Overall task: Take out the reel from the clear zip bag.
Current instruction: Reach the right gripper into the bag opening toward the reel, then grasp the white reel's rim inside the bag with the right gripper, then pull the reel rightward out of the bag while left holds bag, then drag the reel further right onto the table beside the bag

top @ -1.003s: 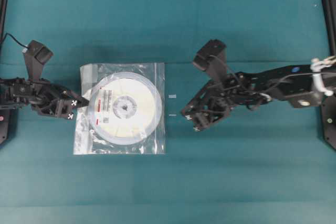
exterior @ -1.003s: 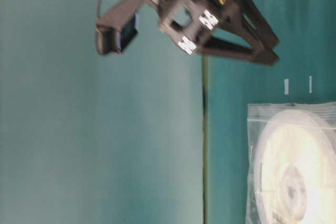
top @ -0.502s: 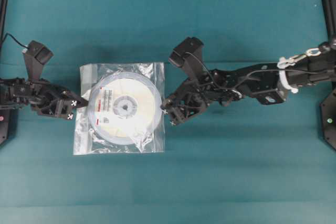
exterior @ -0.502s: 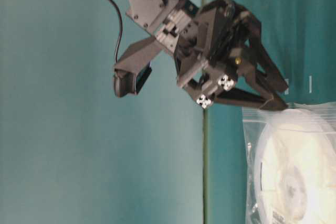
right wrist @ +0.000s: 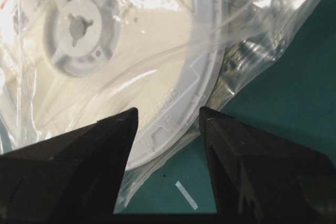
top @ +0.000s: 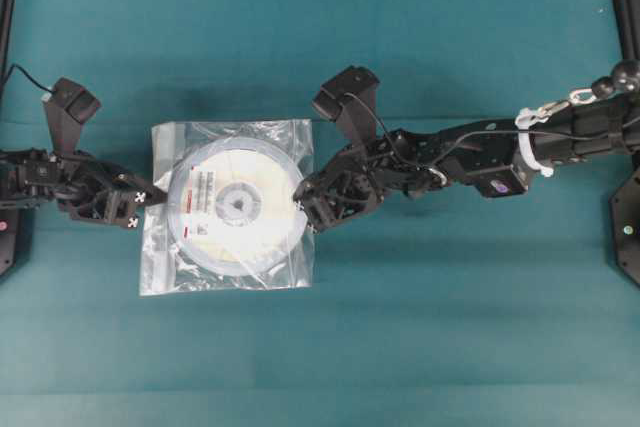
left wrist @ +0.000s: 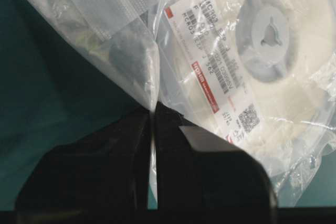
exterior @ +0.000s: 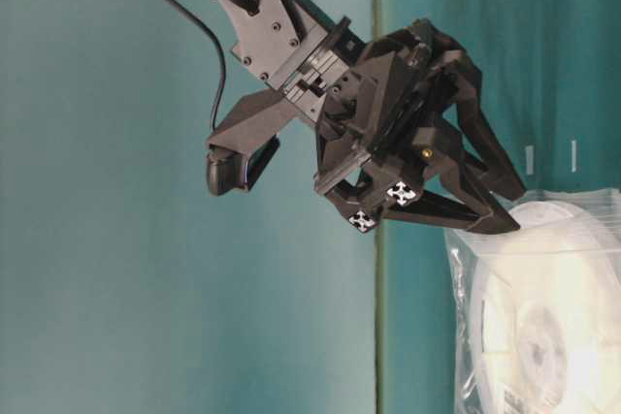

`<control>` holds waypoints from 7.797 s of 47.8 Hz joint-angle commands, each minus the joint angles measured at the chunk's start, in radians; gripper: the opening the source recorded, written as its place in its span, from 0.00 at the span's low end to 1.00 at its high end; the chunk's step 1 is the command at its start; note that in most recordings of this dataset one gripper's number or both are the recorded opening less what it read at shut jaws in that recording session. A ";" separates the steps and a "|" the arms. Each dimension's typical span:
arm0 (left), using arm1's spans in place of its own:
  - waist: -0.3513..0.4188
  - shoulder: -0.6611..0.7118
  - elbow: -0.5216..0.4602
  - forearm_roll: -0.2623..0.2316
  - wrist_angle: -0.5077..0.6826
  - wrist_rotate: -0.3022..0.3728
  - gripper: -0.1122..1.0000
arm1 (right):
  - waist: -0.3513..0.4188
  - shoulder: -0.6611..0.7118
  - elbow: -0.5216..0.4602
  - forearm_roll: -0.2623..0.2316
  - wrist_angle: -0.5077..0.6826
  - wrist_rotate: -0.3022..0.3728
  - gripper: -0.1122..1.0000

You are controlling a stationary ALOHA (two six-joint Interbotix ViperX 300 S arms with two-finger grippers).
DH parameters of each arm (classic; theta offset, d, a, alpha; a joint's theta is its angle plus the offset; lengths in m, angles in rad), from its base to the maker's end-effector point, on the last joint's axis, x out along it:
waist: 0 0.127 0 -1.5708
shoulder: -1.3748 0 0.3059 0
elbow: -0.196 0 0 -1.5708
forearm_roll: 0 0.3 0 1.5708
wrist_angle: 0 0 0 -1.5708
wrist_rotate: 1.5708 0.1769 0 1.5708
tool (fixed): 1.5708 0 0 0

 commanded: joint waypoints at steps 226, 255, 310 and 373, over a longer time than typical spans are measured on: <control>-0.002 0.008 -0.005 0.003 -0.003 0.000 0.11 | 0.017 -0.199 0.244 0.052 -0.023 0.135 0.21; -0.002 0.008 -0.009 0.003 0.014 -0.002 0.11 | 0.002 -0.296 0.380 0.054 -0.025 0.149 0.21; -0.002 0.008 -0.009 0.003 0.014 -0.002 0.11 | -0.048 -0.468 0.565 0.060 -0.014 0.160 0.21; -0.002 0.008 -0.018 0.003 0.015 -0.002 0.11 | -0.060 -0.534 0.603 0.060 0.021 0.170 0.21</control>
